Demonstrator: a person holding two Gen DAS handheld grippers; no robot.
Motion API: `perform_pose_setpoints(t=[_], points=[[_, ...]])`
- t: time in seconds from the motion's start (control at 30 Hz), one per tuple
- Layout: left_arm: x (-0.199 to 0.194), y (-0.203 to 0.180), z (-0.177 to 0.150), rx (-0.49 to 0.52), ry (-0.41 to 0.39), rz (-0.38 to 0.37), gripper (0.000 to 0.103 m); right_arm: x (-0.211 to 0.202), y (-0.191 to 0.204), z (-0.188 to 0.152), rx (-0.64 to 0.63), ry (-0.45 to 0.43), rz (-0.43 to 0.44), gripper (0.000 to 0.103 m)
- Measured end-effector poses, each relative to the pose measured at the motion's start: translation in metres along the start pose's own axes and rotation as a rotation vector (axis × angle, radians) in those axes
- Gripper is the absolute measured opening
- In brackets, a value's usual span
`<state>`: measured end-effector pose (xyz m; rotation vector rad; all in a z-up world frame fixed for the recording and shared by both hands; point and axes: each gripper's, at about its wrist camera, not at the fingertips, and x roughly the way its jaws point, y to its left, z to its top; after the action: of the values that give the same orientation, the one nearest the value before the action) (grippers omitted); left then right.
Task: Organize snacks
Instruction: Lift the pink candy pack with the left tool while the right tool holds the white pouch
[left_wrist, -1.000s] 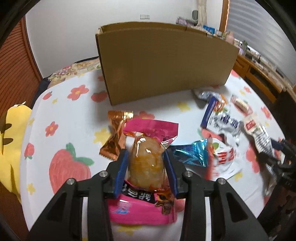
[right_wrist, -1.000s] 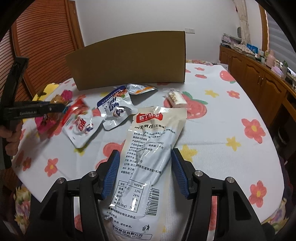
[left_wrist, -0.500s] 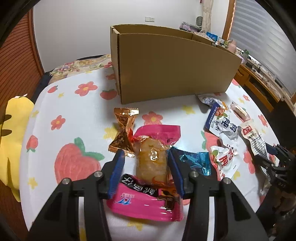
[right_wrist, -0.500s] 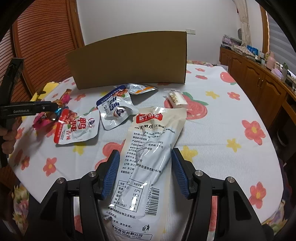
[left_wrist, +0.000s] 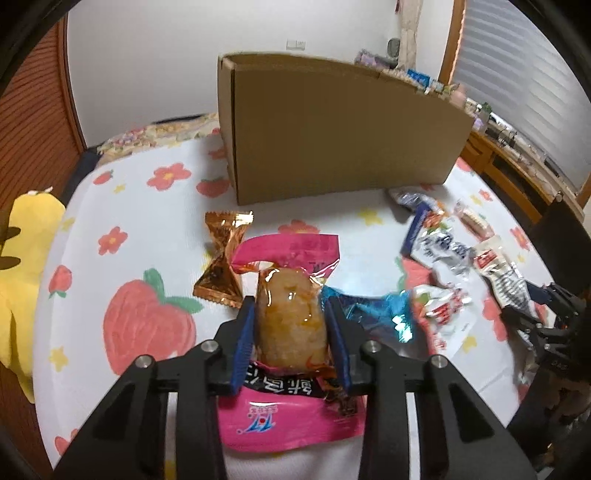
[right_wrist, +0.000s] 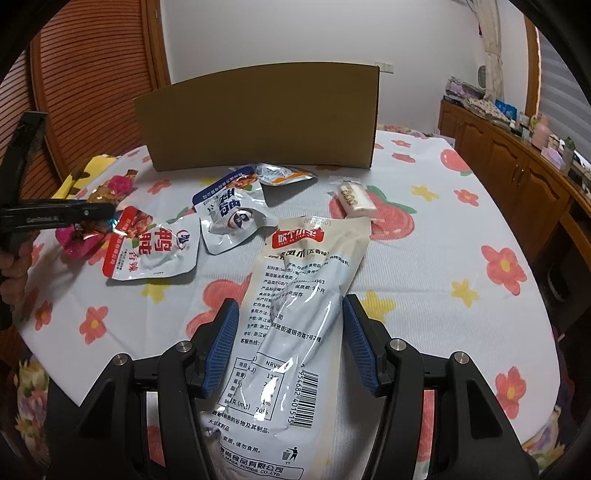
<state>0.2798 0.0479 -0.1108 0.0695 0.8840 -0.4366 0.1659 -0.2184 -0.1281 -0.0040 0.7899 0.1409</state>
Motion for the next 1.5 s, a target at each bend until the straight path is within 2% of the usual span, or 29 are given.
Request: perform_pose_setpoints(t=[0.23,0.37,0.57,0.9,1.13,1.47,1.5], points=[[-0.022,-0.010,0.007,0.003,-0.068,-0.001,0.035,-0.004,-0.012,0.001,0.052,-0.009,0.036,0.056],[-0.018,-0.007,0.010,-0.001,-0.049,0.014,0.035,-0.006,-0.019,0.002,0.073,-0.013,0.041,0.056],[-0.004,0.011,0.001,-0.061,0.017,0.024,0.035,-0.005,-0.019,0.000,0.074,-0.010,0.044,0.056],[-0.015,0.030,-0.002,-0.136,-0.011,-0.015,0.038,-0.005,-0.019,0.000,0.077,-0.010,0.048,0.056],[-0.004,0.036,-0.005,-0.146,0.037,0.023,0.038,-0.005,-0.019,-0.001,0.072,-0.012,0.048,0.056],[0.001,0.050,-0.005,-0.195,0.042,-0.003,0.043,-0.005,-0.019,-0.001,0.071,-0.012,0.049,0.057],[0.002,0.051,-0.006,-0.194,0.040,-0.011,0.039,-0.005,-0.020,-0.001,0.072,-0.012,0.049,0.057]])
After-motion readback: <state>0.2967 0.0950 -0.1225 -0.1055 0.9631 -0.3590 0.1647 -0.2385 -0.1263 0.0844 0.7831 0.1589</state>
